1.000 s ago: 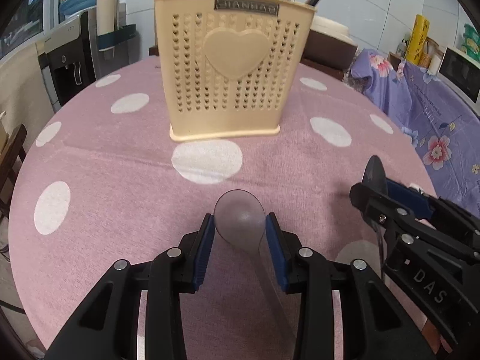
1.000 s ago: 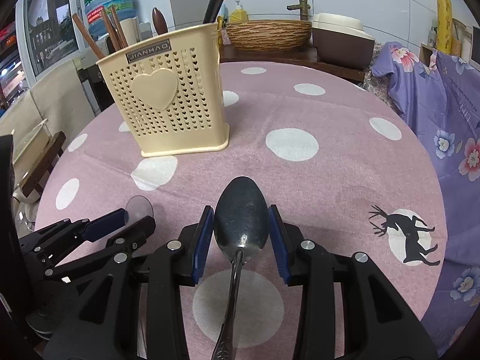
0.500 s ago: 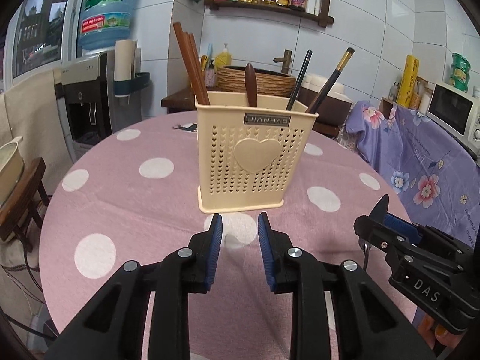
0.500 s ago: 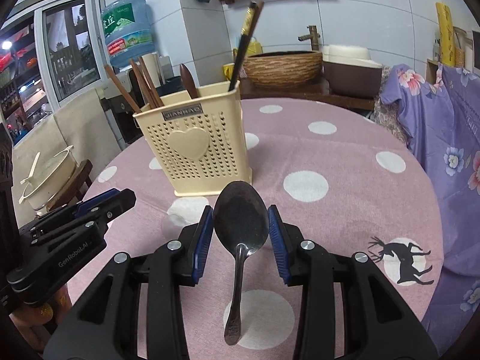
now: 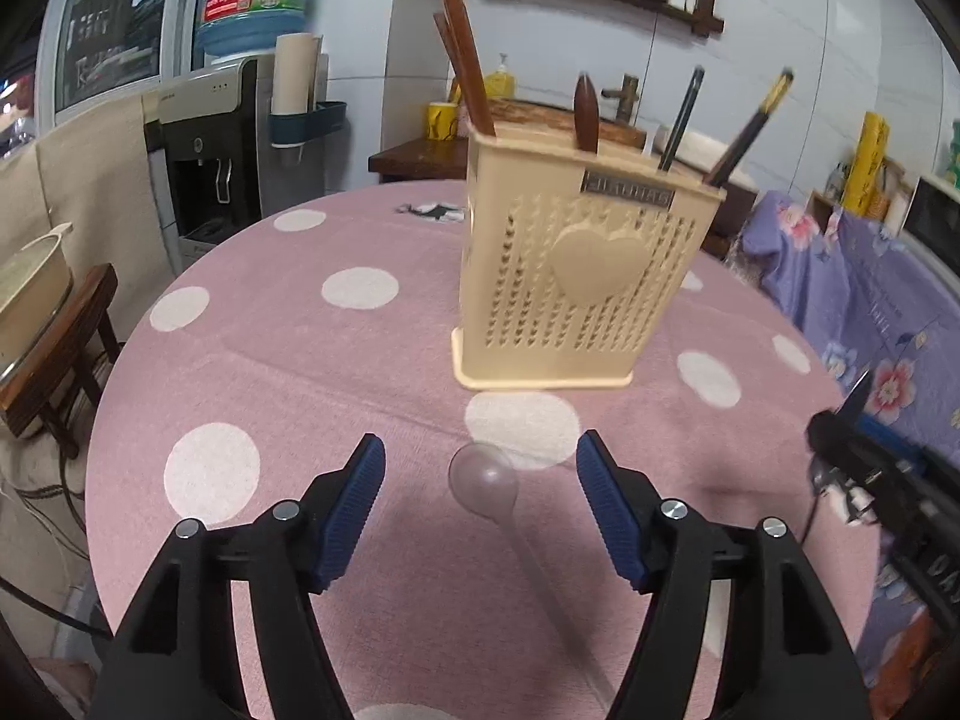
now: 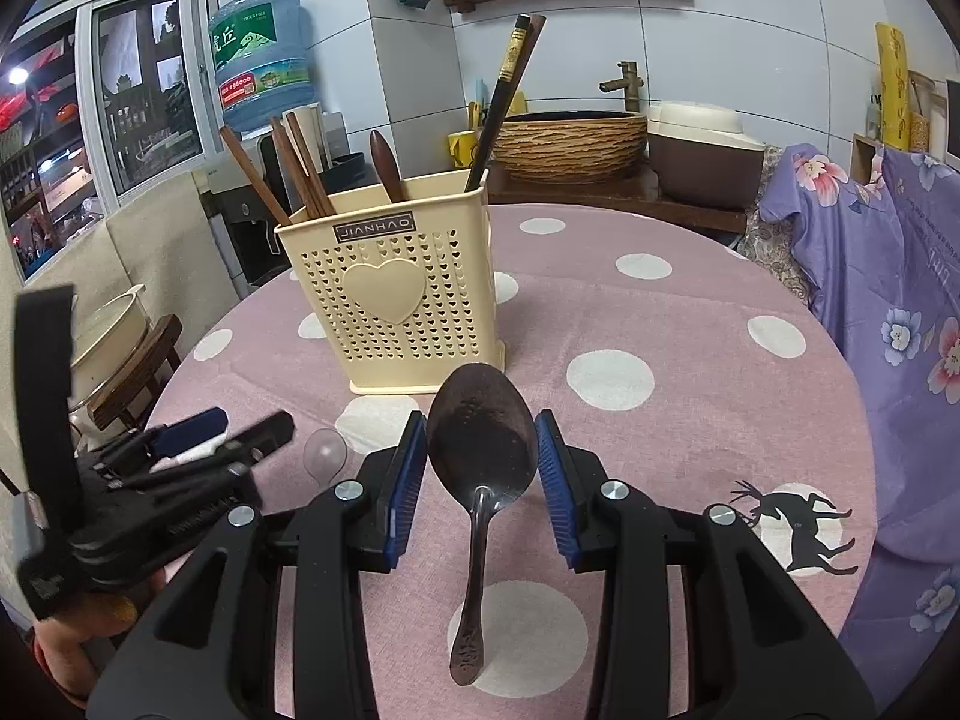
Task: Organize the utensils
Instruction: 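Close the left tool on the clear plastic spoon's handle, then lift both spoons upright and lower them into the cream basket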
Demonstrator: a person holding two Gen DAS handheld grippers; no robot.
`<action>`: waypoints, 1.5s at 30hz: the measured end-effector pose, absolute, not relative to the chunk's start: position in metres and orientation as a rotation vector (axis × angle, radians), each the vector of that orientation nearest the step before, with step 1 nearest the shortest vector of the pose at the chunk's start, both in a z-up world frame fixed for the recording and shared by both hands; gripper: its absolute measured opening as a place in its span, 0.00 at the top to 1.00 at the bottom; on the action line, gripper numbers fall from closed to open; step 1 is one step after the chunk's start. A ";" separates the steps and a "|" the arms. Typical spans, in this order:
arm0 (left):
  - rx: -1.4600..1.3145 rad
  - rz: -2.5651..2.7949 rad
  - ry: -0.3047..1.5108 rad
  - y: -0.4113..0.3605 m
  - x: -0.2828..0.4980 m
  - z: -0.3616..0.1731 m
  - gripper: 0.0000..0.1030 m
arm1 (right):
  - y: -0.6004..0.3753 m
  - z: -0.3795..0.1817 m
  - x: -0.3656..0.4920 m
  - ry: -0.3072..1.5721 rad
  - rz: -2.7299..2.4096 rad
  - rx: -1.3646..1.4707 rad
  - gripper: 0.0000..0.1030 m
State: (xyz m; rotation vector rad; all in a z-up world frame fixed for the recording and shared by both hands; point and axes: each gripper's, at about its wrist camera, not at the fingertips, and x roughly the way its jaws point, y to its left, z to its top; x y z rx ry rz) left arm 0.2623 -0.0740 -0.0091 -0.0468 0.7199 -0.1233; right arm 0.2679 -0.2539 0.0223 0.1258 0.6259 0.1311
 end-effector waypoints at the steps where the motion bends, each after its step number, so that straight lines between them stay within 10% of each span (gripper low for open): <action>1: -0.029 -0.119 0.743 -0.077 0.264 -0.015 0.33 | -0.253 0.022 0.268 0.628 0.134 0.126 0.64; 8: 0.024 -0.104 0.860 -0.090 0.281 -0.048 0.33 | -0.249 0.018 0.268 0.643 0.137 0.125 0.64; 20: 0.053 -0.101 0.904 -0.098 0.307 -0.053 0.66 | -0.249 0.013 0.270 0.654 0.135 0.130 0.64; 45: -0.078 -0.188 0.561 -0.070 0.252 0.033 0.66 | -0.248 0.034 0.261 0.581 0.171 0.135 0.64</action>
